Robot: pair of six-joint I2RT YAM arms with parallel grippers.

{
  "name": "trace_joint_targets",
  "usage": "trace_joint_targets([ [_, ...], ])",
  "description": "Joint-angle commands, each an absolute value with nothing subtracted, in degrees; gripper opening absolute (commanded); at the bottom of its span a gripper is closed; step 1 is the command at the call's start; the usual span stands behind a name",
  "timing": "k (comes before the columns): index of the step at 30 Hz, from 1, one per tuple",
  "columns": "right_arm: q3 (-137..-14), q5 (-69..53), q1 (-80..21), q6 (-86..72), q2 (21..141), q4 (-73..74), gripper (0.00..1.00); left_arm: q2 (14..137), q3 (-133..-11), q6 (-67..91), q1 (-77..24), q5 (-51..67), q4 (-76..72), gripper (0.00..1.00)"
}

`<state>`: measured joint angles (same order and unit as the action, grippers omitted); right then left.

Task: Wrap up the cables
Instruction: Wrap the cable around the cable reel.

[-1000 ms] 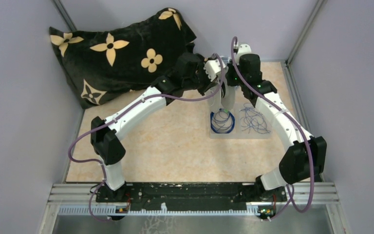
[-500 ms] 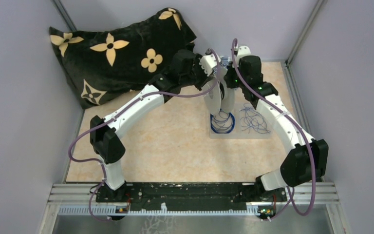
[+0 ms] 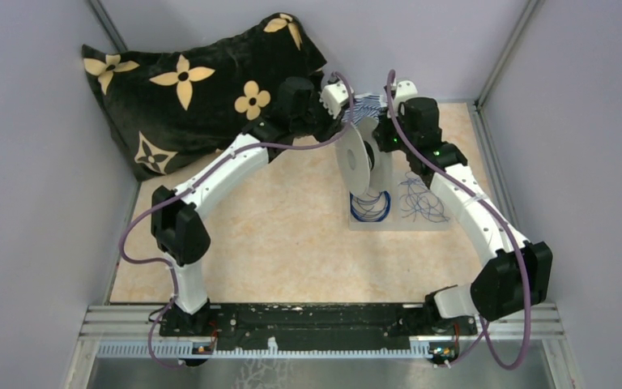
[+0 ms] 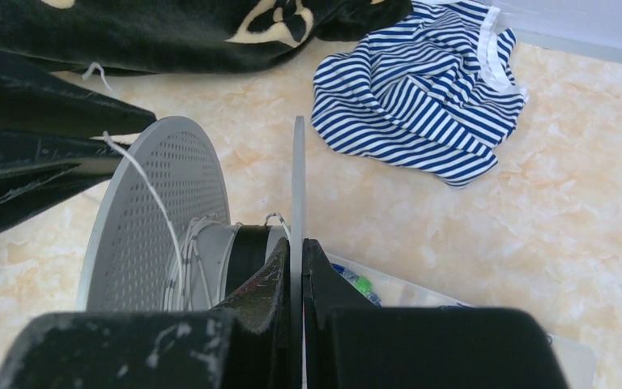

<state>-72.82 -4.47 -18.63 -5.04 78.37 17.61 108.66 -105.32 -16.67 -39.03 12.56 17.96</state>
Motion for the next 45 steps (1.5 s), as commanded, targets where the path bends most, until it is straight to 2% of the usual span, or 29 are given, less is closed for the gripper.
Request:
trace_joint_targets([
  [1, -73.5, -9.4, -19.5, -4.7, 74.6, 12.2, 0.0, 110.1, -106.8, -14.5, -37.7, 16.4, 15.8, 0.27],
  [10, -74.4, -11.0, -19.5, -2.4, 74.7, 13.4, 0.0, 109.5, -104.1, -13.9, -34.2, 22.4, 15.4, 0.35],
  [18, -75.3, -13.6, -19.5, 0.7, 75.7, 15.9, 0.0, 108.3, -101.8, -15.3, -29.5, 35.1, 16.5, 0.5],
  [24, -75.7, -15.6, -19.4, 3.2, 75.8, 17.7, 0.0, 107.5, -99.8, -24.5, -27.6, 45.5, 21.8, 0.66],
  [29, -76.5, -18.0, -19.3, 5.5, 76.1, 19.8, 0.0, 106.3, -98.4, -31.6, -26.4, 51.2, 25.6, 0.75],
  [45, -77.2, -21.6, -19.3, 11.8, 75.5, 24.5, 0.0, 106.3, -97.4, -47.9, -21.6, 57.5, 37.4, 0.75],
])
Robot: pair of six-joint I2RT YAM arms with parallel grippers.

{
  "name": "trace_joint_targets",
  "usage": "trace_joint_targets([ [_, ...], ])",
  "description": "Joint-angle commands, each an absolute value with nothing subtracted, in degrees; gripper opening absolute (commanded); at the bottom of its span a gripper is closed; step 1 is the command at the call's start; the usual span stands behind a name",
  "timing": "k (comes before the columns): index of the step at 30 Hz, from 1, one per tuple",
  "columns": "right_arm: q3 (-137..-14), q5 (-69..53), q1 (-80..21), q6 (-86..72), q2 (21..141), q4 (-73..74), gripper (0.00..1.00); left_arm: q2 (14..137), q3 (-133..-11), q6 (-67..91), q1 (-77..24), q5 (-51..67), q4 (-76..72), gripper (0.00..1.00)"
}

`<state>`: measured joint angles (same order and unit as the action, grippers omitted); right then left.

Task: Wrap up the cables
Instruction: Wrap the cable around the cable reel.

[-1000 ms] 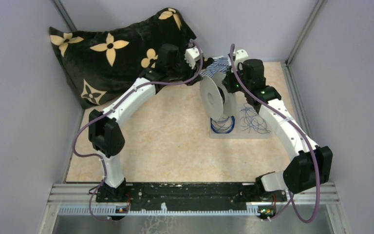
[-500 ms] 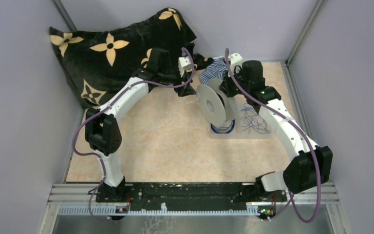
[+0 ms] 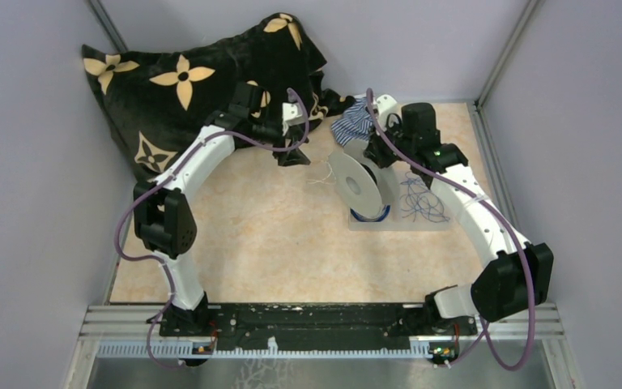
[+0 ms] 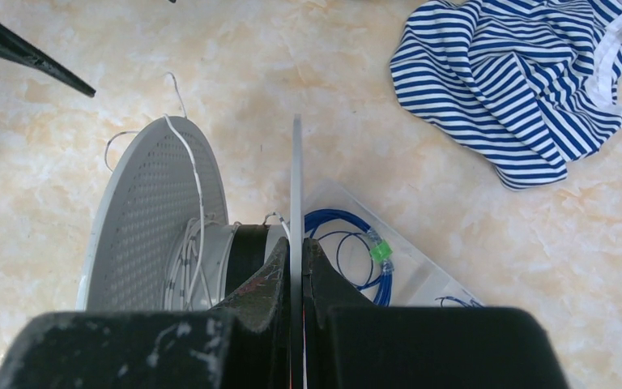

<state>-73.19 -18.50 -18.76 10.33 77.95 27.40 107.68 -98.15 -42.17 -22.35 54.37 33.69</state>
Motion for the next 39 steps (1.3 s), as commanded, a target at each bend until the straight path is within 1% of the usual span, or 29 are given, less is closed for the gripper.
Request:
trace_joint_targets([
  [1, -77.1, -21.9, -19.3, 11.8, 75.5, 24.5, 0.0, 106.7, -97.5, -48.4, -21.6, 57.8, 38.1, 0.75],
  [6, -77.3, -23.6, -19.3, 11.3, 75.6, 24.8, 0.0, 108.3, -97.2, -48.7, -21.6, 61.1, 38.8, 0.74],
  [9, -77.5, -24.2, -19.3, 10.9, 75.5, 25.0, 0.0, 109.3, -97.1, -48.3, -22.1, 62.7, 38.6, 0.71],
  [19, -77.7, -24.8, -19.3, 10.1, 74.9, 25.9, 0.0, 112.0, -96.9, -48.3, -24.7, 60.9, 37.9, 0.57],
  [22, -77.7, -24.6, -19.3, 9.9, 74.6, 26.0, 0.0, 112.5, -96.6, -48.3, -25.1, 61.2, 38.0, 0.46],
  [26, -78.0, -24.0, -19.3, 9.6, 74.2, 26.1, 0.0, 112.8, -96.0, -48.3, -25.4, 60.4, 38.0, 0.26],
  [29, -78.2, -22.6, -19.3, 9.4, 73.8, 26.1, 0.0, 112.6, -96.3, -48.5, -25.3, 58.8, 38.6, 0.06],
  [30, -78.2, -21.7, -19.3, 9.2, 73.6, 26.0, 0.0, 112.4, -96.5, -48.6, -25.2, 58.0, 39.0, 0.01],
  [35, -78.9, -21.2, -18.1, 7.6, 72.0, 25.8, 0.0, 111.5, -97.6, -47.1, -22.3, 54.8, 39.1, 0.0],
  [39, -81.5, -24.8, -15.2, 4.7, 71.4, 26.0, 0.0, 111.8, -97.0, -41.9, -18.3, 52.7, 34.8, 0.0],
])
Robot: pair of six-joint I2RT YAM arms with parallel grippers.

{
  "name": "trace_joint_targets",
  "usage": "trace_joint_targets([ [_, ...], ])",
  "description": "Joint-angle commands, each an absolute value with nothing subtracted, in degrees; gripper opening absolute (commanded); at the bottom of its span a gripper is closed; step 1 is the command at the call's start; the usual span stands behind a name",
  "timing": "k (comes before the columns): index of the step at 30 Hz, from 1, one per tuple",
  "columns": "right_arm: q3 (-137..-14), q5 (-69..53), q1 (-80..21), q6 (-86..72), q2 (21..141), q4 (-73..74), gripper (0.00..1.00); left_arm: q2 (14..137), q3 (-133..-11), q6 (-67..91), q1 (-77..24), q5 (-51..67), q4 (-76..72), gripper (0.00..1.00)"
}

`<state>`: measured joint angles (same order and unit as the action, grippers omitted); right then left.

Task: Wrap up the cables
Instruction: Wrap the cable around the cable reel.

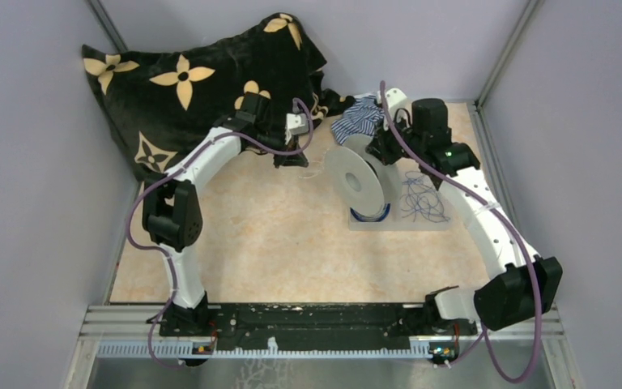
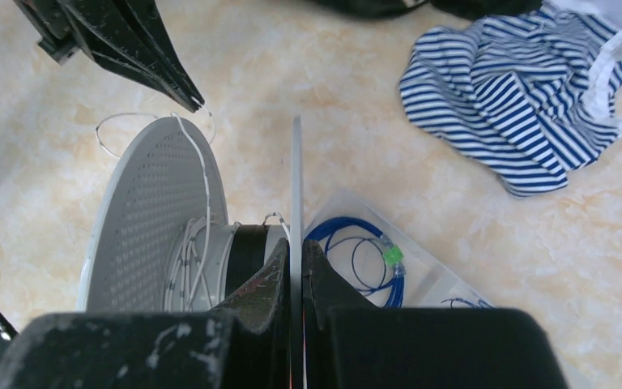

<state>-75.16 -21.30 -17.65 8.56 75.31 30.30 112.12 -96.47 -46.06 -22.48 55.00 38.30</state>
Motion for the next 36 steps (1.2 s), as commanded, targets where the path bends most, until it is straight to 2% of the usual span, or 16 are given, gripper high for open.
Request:
trace_joint_targets([
  [1, -82.4, -25.7, -14.5, 3.9, 71.5, 26.1, 0.0, 112.1, -96.8, -40.2, -17.3, 52.4, 33.6, 0.0],
  [4, -85.2, -27.1, -13.2, 2.8, 71.5, 26.9, 0.0, 113.1, -96.4, -35.9, -14.1, 52.5, 31.3, 0.0],
  [8, -88.2, -26.9, -12.6, 1.0, 71.6, 27.3, 0.0, 112.6, -93.4, -31.2, -11.9, 46.3, 26.4, 0.0],
  [20, -96.8, -21.8, -11.9, -9.2, 75.7, 26.5, 0.0, 107.7, -80.4, -32.3, -12.6, 32.7, 19.2, 0.0],
  [28, -100.0, -14.4, -11.3, -14.5, 79.5, 25.1, 0.0, 100.6, -70.2, -36.9, -17.8, 28.5, 16.0, 0.0],
  [36, -101.5, -9.9, -10.6, -17.3, 82.9, 24.1, 0.0, 97.6, -66.1, -39.2, -25.9, 21.6, 14.3, 0.0],
])
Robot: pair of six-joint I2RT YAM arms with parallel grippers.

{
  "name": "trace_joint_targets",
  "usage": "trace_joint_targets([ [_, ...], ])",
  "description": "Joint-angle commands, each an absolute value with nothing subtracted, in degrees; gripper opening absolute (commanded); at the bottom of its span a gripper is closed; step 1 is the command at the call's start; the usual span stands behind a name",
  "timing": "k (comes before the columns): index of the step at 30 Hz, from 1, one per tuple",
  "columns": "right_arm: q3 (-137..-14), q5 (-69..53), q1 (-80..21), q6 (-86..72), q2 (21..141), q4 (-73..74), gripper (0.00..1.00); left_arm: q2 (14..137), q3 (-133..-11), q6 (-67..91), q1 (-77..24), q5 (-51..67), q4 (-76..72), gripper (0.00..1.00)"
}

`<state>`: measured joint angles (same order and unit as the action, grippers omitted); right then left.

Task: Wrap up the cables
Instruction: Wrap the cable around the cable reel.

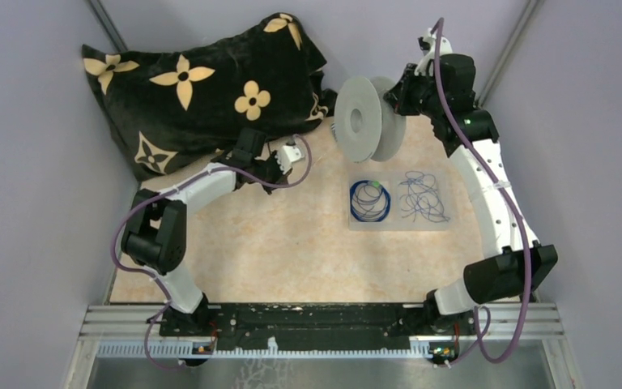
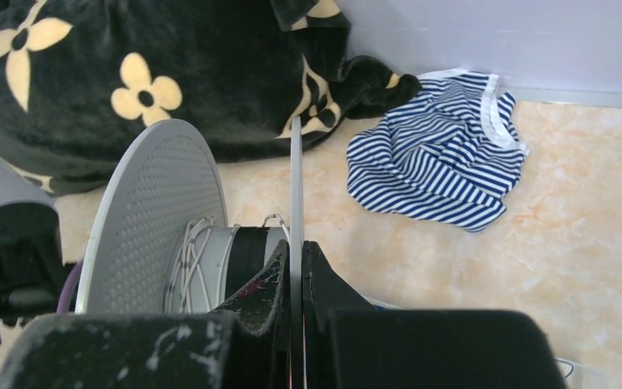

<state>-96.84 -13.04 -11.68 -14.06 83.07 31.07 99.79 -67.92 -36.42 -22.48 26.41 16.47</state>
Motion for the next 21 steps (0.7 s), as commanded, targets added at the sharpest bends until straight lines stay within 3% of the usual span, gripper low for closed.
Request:
trace_joint_targets([
  [1, -101.8, -9.5, -10.2, -17.4, 83.3, 23.8, 0.0, 97.6, -65.8, -39.8, -27.0, 20.4, 14.2, 0.0],
  [21, -99.9, -5.0, -3.4, -18.8, 86.3, 19.0, 0.0, 95.0, -62.4, -44.5, -39.0, 13.1, 17.4, 0.0],
])
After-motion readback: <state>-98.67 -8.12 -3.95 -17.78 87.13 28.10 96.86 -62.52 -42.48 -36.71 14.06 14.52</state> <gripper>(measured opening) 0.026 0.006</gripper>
